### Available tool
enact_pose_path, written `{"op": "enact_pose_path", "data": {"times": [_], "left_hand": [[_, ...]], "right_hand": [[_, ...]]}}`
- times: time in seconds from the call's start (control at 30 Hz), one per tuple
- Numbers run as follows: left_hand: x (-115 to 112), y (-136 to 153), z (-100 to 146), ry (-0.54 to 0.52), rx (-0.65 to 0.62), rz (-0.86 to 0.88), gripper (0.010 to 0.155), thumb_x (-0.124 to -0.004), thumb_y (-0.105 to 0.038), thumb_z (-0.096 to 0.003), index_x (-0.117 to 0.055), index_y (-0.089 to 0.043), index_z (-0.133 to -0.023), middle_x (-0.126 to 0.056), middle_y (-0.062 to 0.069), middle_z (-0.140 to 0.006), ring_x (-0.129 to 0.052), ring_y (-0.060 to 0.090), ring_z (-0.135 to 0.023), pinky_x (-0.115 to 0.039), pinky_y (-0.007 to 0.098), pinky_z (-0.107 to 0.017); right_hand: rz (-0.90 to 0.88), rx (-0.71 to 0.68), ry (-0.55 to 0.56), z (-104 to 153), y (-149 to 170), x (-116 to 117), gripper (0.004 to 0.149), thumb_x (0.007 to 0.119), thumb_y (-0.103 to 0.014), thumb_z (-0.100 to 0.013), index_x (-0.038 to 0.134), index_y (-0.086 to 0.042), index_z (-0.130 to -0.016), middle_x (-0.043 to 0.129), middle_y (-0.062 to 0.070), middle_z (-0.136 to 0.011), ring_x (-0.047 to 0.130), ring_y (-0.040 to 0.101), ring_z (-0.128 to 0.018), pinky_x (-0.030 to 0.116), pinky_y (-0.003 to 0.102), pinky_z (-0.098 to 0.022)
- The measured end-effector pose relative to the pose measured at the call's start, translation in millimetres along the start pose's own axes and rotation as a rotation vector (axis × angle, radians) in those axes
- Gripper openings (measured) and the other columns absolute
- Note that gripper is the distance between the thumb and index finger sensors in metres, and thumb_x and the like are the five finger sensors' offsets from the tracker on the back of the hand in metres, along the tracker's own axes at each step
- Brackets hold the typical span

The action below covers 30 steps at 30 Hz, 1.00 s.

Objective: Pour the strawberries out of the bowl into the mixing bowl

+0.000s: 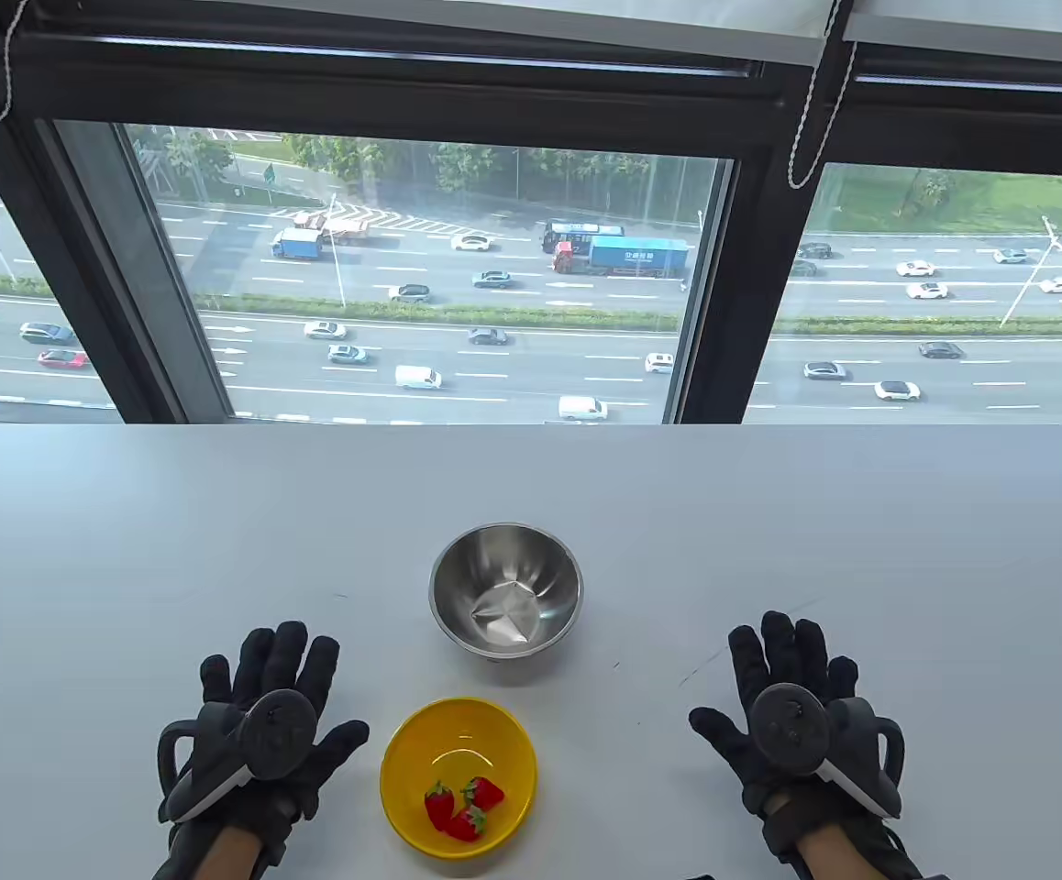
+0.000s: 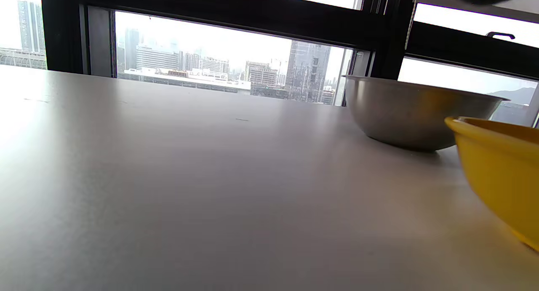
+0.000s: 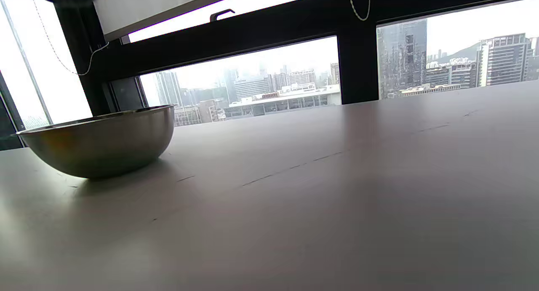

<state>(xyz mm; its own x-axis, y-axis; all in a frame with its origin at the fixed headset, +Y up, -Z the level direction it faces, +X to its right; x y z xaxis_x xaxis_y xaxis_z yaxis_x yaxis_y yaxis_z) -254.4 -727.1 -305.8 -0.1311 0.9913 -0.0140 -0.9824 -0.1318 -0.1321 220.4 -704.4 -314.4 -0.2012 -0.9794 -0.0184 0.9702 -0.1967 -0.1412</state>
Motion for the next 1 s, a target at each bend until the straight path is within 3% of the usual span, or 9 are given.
{"op": "enact_pose_path", "data": {"times": [0.57, 1.0], "left_hand": [[-1.2, 1.4, -1.1, 0.01, -0.002, 0.009, 0.091, -0.061, -0.074, -0.0366, -0.03, -0.032, -0.111, -0.015, 0.005, -0.122, -0.018, 0.042, -0.113, -0.013, 0.073, -0.07], [-2.9, -6.0, -2.1, -0.001, -0.063, 0.03, 0.087, -0.063, -0.072, -0.0382, -0.032, -0.033, -0.111, -0.02, 0.005, -0.122, -0.034, 0.042, -0.114, -0.031, 0.073, -0.074]], "right_hand": [[-0.008, 0.006, -0.02, -0.1, 1.3, 0.8, 0.089, 0.061, -0.07, -0.039, 0.029, -0.025, -0.108, 0.011, 0.014, -0.114, 0.016, 0.049, -0.105, 0.022, 0.075, -0.067], [-0.013, 0.013, -0.037, -0.6, 3.4, 1.8, 0.088, 0.061, -0.07, -0.039, 0.031, -0.024, -0.108, 0.012, 0.014, -0.114, 0.018, 0.049, -0.105, 0.023, 0.075, -0.067]]}}
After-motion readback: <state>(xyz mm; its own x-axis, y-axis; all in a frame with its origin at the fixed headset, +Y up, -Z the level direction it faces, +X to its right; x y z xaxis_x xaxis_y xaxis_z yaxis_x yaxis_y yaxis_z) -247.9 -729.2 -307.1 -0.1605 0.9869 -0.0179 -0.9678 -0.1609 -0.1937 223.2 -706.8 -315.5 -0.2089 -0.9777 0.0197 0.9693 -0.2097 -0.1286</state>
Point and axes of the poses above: the tracker on the back of each hand, its own y axis roughly to the little-finger side, its own z axis roughly from the fingertips to the wrist, x = y × z, the point moved 2 cm from there along -z, roughly from the wrist to the fingertips
